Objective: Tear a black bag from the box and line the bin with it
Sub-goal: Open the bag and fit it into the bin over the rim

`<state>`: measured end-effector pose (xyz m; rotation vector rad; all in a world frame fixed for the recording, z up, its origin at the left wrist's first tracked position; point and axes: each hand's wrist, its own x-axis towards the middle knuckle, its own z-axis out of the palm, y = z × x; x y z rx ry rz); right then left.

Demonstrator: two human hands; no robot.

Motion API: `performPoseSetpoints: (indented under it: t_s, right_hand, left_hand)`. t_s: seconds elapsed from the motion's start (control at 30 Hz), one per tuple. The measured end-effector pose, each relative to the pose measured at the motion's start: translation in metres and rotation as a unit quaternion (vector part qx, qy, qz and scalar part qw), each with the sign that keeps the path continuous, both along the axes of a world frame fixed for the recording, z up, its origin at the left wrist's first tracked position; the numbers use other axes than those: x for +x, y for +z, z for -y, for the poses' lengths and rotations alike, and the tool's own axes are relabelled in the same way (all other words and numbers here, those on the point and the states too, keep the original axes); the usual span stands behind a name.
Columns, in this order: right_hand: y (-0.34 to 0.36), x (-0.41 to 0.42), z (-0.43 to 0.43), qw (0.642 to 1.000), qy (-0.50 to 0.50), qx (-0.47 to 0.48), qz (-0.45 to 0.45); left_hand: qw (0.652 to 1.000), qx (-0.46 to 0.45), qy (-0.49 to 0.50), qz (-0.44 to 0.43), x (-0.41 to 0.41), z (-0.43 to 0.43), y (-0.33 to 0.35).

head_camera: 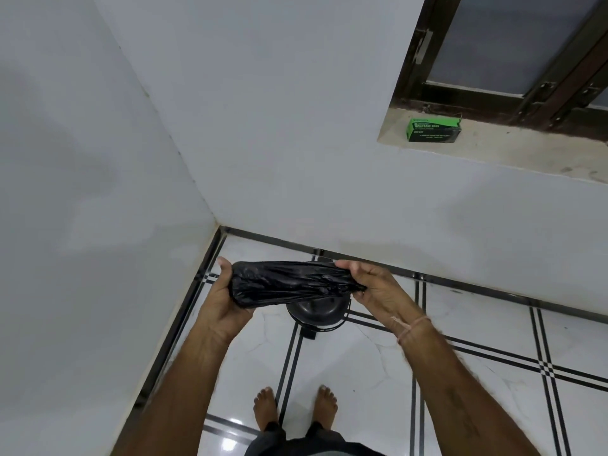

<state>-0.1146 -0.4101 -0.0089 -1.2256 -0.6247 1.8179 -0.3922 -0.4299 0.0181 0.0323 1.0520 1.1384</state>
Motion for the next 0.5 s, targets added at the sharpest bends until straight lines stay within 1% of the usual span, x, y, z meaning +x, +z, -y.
performPoseSetpoints:
  t_s: [0.03,0.1,0.2,0.23,0.3,0.4,0.5]
  right_hand:
    - [-0.003,0.003,0.001,1.000,0.004,0.002,0.005]
    - [-0.008,0.010,0.001,1.000,-0.024,-0.010,-0.005]
    - [-0.020,0.026,0.001,0.994,-0.093,-0.030,-0.057]
    - [-0.021,0.028,0.001,0.992,-0.101,-0.027,-0.066]
    - [-0.020,0.027,0.003,0.996,-0.082,-0.011,-0.044]
    - [-0.019,0.021,0.006,1.000,-0.013,0.017,-0.004]
    - [-0.023,0.029,0.004,0.999,0.004,0.035,0.012]
  left_hand:
    - [1.000,0.002,0.011,0.003,0.000,0.000,0.000]
    - [0.999,0.004,0.043,0.013,0.000,0.000,0.000]
    - [0.997,-0.008,0.076,0.009,-0.006,0.003,-0.006]
    - [0.997,-0.019,0.080,0.003,-0.005,0.005,-0.004]
    - [0.996,-0.043,0.079,0.004,0.000,0.008,-0.007]
    - [0.995,-0.056,0.086,0.020,0.007,0.009,-0.010]
    - [0.990,-0.061,0.124,0.030,0.000,0.006,-0.012]
